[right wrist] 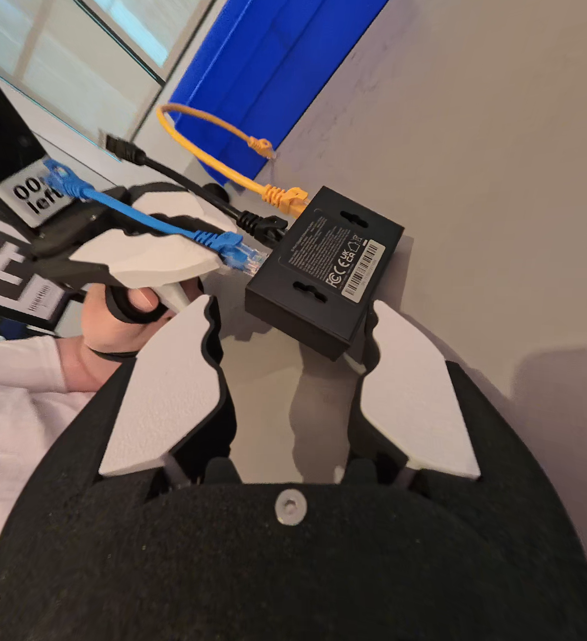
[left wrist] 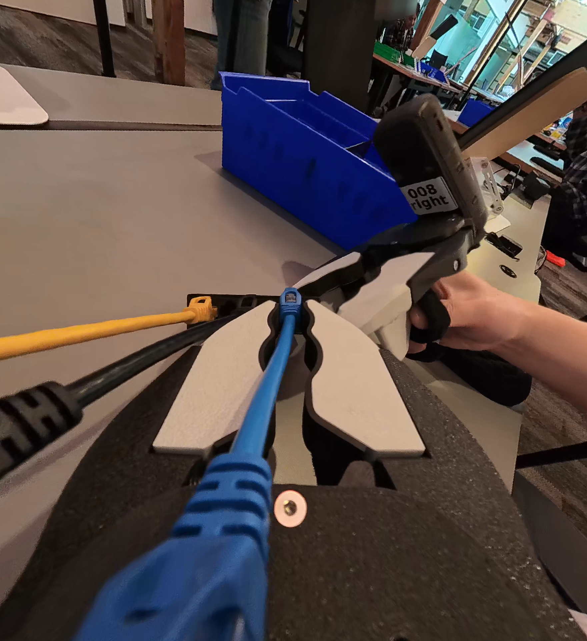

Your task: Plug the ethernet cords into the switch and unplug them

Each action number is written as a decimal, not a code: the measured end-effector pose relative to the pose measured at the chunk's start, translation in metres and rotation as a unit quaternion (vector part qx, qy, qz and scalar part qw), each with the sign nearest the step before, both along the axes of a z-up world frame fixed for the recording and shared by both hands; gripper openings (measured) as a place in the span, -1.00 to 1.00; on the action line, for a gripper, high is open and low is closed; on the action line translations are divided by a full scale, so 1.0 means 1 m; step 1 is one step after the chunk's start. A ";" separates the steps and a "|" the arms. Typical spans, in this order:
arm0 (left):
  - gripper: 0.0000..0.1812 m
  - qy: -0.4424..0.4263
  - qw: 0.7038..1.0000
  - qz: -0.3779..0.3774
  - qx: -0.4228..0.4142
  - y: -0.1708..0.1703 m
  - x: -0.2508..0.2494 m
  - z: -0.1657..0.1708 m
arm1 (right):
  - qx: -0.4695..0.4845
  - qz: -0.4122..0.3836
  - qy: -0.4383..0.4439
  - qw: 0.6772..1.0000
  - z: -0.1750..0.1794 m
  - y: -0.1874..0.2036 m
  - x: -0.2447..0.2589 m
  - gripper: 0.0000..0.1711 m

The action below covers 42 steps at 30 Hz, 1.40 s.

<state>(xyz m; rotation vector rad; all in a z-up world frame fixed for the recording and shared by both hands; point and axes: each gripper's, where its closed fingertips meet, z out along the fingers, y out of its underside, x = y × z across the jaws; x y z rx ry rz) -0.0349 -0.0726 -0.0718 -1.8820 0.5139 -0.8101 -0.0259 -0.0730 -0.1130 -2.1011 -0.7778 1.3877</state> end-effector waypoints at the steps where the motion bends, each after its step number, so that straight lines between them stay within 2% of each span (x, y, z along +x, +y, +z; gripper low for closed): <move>1: -0.88 -0.002 1.000 0.000 0.001 0.000 0.000 0.000 | 0.016 -0.001 -0.013 1.000 -0.002 0.000 0.000 -0.08; 5: -0.88 -0.003 1.000 0.007 0.012 0.002 0.000 0.004 | 0.055 -0.026 -0.046 0.997 -0.006 0.005 0.000 -0.22; 9: -0.88 0.003 1.000 0.012 0.025 0.002 -0.001 0.007 | 0.031 -0.038 -0.008 0.999 0.000 0.005 -0.003 -0.19; 18: -0.88 -0.007 0.999 0.014 0.031 0.000 0.000 0.010 | 0.101 -0.053 -0.040 0.993 0.001 0.007 0.000 -0.20; 22: -0.88 -0.006 0.999 0.017 0.031 -0.001 0.001 0.006 | 0.048 -0.056 -0.009 0.997 0.003 0.003 -0.004 -0.06; 25: -0.88 -0.006 1.000 0.015 0.027 -0.003 0.002 0.001 | 0.001 -0.072 0.021 0.997 0.004 0.004 -0.002 -0.06; 29: -0.88 -0.022 0.999 0.019 0.024 -0.003 0.001 0.003 | -0.043 -0.094 0.059 0.993 0.007 0.007 0.000 -0.18; 33: -0.88 -0.038 0.999 0.021 0.027 -0.003 0.001 0.006 | -0.024 -0.102 0.052 0.993 0.008 0.009 0.000 -0.24; 42: -0.88 -0.076 0.997 0.013 0.018 -0.007 0.001 0.015 | 0.009 -0.090 0.065 0.994 0.017 0.008 0.000 -0.25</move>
